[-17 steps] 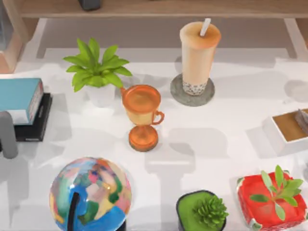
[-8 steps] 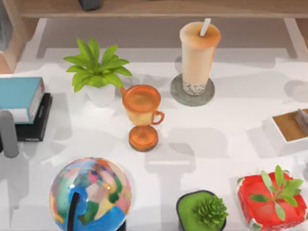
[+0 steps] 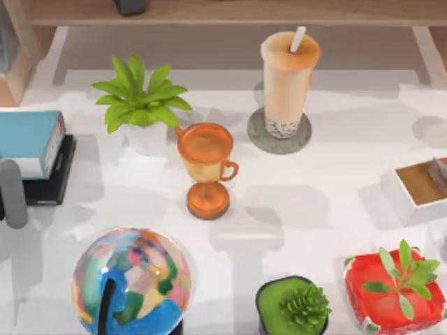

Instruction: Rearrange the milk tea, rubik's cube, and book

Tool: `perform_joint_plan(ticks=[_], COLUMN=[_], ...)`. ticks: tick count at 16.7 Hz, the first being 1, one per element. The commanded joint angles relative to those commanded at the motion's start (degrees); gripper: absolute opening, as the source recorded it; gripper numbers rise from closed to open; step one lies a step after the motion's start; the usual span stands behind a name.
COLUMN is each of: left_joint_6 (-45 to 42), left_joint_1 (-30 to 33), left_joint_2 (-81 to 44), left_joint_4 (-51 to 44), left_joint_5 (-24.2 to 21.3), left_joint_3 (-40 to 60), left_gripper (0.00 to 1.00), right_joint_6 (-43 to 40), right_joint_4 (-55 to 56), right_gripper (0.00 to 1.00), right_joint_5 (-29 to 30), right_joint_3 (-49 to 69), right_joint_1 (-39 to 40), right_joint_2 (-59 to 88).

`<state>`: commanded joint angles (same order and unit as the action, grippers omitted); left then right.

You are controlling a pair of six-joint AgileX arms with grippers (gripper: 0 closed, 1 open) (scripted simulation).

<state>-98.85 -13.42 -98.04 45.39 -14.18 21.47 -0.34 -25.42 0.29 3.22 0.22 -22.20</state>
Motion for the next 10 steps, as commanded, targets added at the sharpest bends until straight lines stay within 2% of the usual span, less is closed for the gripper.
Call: perform_joint_plan(ticks=[9, 10], left_joint_6=[0.0, 0.0], left_joint_1=[0.0, 0.0], left_joint_2=[0.0, 0.0], left_joint_4=[0.0, 0.0], left_joint_5=[0.0, 0.0], left_joint_3=[0.0, 0.0], left_gripper=[0.98, 1.0], right_joint_6=[0.0, 0.0], right_joint_4=[0.0, 0.0], right_gripper=[1.0, 1.0], right_joint_5=[0.0, 0.0], right_joint_3=[0.0, 0.0], right_joint_1=[0.0, 0.0], right_joint_2=[0.0, 0.0])
